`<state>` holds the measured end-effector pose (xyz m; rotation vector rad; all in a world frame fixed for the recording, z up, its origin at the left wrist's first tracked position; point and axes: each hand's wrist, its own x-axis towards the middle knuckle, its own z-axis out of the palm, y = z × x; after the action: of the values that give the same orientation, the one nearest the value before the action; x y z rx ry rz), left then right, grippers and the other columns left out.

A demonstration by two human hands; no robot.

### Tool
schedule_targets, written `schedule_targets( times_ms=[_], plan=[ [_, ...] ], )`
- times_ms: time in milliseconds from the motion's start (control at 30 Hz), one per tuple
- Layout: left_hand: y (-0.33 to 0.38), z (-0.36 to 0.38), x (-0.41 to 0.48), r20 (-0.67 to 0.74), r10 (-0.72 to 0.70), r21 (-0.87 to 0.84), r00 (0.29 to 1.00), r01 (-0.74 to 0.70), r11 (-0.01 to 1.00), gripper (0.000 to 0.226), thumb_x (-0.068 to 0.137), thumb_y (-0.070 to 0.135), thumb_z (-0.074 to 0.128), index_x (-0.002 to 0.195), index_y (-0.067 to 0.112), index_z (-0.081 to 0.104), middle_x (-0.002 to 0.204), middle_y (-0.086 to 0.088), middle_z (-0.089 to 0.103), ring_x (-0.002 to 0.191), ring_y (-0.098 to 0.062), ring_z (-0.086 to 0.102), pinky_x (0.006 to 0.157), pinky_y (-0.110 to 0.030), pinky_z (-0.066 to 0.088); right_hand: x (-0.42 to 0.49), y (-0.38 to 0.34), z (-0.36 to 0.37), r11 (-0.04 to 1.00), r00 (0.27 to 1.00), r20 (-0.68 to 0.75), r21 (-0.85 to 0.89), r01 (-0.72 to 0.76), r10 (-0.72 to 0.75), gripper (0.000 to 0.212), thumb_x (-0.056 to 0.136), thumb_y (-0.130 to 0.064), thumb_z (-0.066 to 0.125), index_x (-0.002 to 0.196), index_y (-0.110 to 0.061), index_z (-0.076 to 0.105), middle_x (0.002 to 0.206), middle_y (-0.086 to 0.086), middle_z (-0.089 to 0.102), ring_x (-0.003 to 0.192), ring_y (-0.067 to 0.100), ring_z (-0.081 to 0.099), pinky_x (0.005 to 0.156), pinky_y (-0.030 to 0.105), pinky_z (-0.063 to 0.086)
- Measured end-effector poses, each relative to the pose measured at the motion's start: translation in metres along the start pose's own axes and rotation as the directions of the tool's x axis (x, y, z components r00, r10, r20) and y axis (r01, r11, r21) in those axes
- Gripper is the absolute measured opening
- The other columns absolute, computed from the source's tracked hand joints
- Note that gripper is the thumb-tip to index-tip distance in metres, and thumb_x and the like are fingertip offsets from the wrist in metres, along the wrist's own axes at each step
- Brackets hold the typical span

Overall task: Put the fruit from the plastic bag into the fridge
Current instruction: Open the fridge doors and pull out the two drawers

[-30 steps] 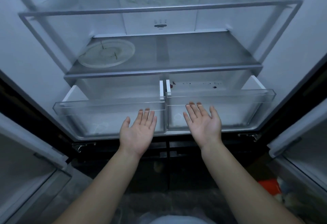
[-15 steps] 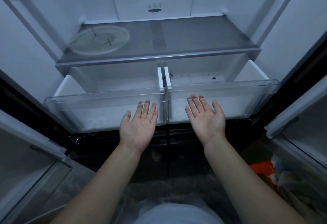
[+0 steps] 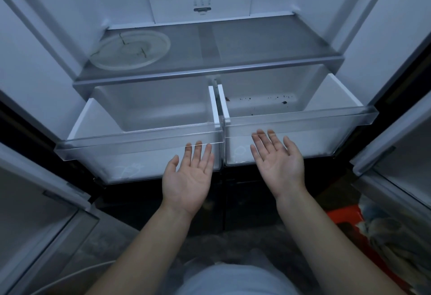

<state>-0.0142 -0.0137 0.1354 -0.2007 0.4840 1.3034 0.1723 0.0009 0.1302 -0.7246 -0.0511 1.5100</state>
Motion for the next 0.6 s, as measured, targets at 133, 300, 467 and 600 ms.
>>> schedule_targets(
  times_ms=[133, 300, 467, 600],
  plan=[
    [0.0, 0.001, -0.004, 0.018, -0.007, -0.029, 1.0, 0.007, 1.0, 0.039, 0.098, 0.025, 0.035, 0.129, 0.008, 0.051, 0.128, -0.015, 0.058, 0.122, -0.038, 0.05, 0.096, -0.047, 0.042, -0.006, -0.001, -0.005, 1.0, 1.0, -0.008, -0.001, 0.022, -0.022, 0.04, 0.098, -0.028, 0.035, 0.131, -0.008, 0.047, 0.127, 0.013, 0.058, 0.119, 0.026, 0.055, 0.102, 0.04, 0.041],
    [-0.003, 0.005, -0.005, 0.01, 0.005, -0.035, 1.0, -0.005, 0.999, 0.039, 0.095, 0.018, 0.036, 0.13, 0.009, 0.051, 0.127, -0.015, 0.058, 0.123, -0.038, 0.049, 0.101, -0.047, 0.04, -0.009, -0.006, -0.007, 0.999, 1.0, -0.01, -0.037, 0.013, -0.013, 0.038, 0.097, -0.025, 0.038, 0.129, -0.008, 0.048, 0.126, 0.013, 0.059, 0.118, 0.026, 0.056, 0.103, 0.04, 0.041],
    [0.0, 0.006, -0.009, -0.002, 0.02, 0.166, 1.0, -0.02, 0.986, 0.04, 0.094, 0.018, 0.036, 0.132, 0.012, 0.046, 0.133, -0.012, 0.054, 0.121, -0.036, 0.052, 0.103, -0.045, 0.04, -0.01, -0.005, -0.005, 0.975, 0.996, -0.018, -0.209, 0.078, -0.083, 0.032, 0.098, -0.021, 0.042, 0.127, -0.009, 0.049, 0.123, 0.011, 0.06, 0.113, 0.024, 0.06, 0.1, 0.038, 0.043],
    [0.018, 0.02, -0.019, 0.056, 0.059, 0.79, 0.997, -0.08, 0.607, 0.027, 0.097, 0.022, 0.039, 0.115, 0.01, 0.055, 0.122, -0.012, 0.064, 0.107, -0.025, 0.064, 0.096, -0.039, 0.047, -0.018, -0.012, 0.0, 0.582, 0.947, 0.031, -0.782, 0.222, -0.32, 0.017, 0.097, -0.024, 0.046, 0.101, -0.013, 0.059, 0.103, 0.007, 0.067, 0.095, 0.017, 0.066, 0.089, 0.032, 0.05]
  ],
)
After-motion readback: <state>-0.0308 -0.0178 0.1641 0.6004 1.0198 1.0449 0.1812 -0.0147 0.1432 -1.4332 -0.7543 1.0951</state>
